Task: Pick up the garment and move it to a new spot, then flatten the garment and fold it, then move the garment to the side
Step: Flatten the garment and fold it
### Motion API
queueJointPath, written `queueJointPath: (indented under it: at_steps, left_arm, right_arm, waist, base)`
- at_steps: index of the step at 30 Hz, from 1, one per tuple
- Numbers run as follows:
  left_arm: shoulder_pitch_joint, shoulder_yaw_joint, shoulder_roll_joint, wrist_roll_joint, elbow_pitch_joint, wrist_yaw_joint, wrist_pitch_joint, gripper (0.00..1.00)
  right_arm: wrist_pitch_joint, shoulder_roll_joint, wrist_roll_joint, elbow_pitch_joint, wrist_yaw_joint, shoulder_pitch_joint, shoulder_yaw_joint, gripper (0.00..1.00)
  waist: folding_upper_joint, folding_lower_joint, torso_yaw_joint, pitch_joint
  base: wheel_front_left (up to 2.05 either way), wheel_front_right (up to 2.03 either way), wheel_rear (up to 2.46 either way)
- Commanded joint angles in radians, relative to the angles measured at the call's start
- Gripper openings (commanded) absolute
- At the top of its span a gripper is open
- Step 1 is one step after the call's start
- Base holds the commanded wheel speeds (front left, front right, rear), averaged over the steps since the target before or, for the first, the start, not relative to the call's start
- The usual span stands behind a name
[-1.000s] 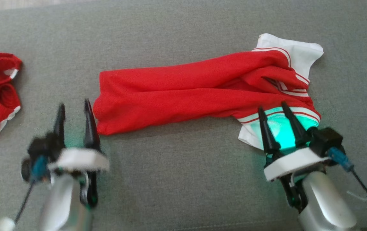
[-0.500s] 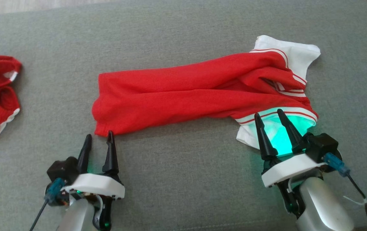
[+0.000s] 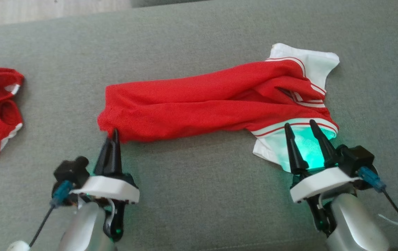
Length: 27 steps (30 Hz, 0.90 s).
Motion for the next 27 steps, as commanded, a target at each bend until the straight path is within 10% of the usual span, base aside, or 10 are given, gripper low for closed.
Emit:
queueJointPath:
  at_steps: [1, 8, 15, 16, 18, 19, 27]
  left_arm:
    - [0.01, 0.053, 0.013, 0.021, -0.096, -0.005, -0.005, 0.0]
    - [0.148, 0.087, 0.013, 0.062, -0.376, -0.003, -0.005, 0.0]
    - [0.227, 0.088, 0.013, 0.061, -0.35, 0.034, -0.005, 0.0]
    - [0.226, 0.087, 0.013, 0.067, -0.329, 0.036, -0.005, 0.14]
    - [0.218, 0.087, 0.013, 0.073, -0.278, 0.042, -0.005, 0.86]
    - [0.208, 0.093, 0.013, 0.072, -0.26, 0.046, -0.005, 1.0]
    - [0.126, 0.162, 0.013, 0.123, -0.199, 0.093, -0.005, 1.0]
  right_arm:
    - [-0.006, 0.01, -0.001, -0.021, 0.002, 0.011, 0.006, 1.0]
    - [-0.006, 0.011, 0.023, -0.003, 0.002, 0.074, -0.033, 1.0]
    - [-0.006, 0.011, 0.041, 0.006, 0.002, 0.088, -0.017, 1.0]
    - [-0.006, 0.011, 0.042, 0.006, 0.002, 0.087, -0.012, 1.0]
    - [-0.006, 0.011, 0.043, 0.006, 0.002, 0.081, 0.0, 1.0]
    - [-0.006, 0.011, 0.043, 0.006, 0.002, 0.079, 0.005, 1.0]
    - [-0.006, 0.011, 0.045, -0.001, 0.002, 0.063, 0.022, 1.0]
  waist:
    - [0.0, 0.0, 0.016, -0.023]
    - [0.0, 0.0, 0.08, -0.112]
    - [0.0, 0.0, 0.09, -0.148]
    - [0.0, 0.0, 0.088, -0.147]
    - [0.0, 0.0, 0.083, -0.144]
    - [0.0, 0.0, 0.08, -0.141]
    - [0.0, 0.0, 0.059, -0.122]
  base:
    - [0.0, 0.0, 0.0]
    - [0.0, 0.0, 0.0]
    - [0.0, 0.0, 0.0]
    - [0.0, 0.0, 0.0]
    - [0.0, 0.0, 0.0]
    - [0.0, 0.0, 0.0]
    - [0.0, 0.0, 0.0]
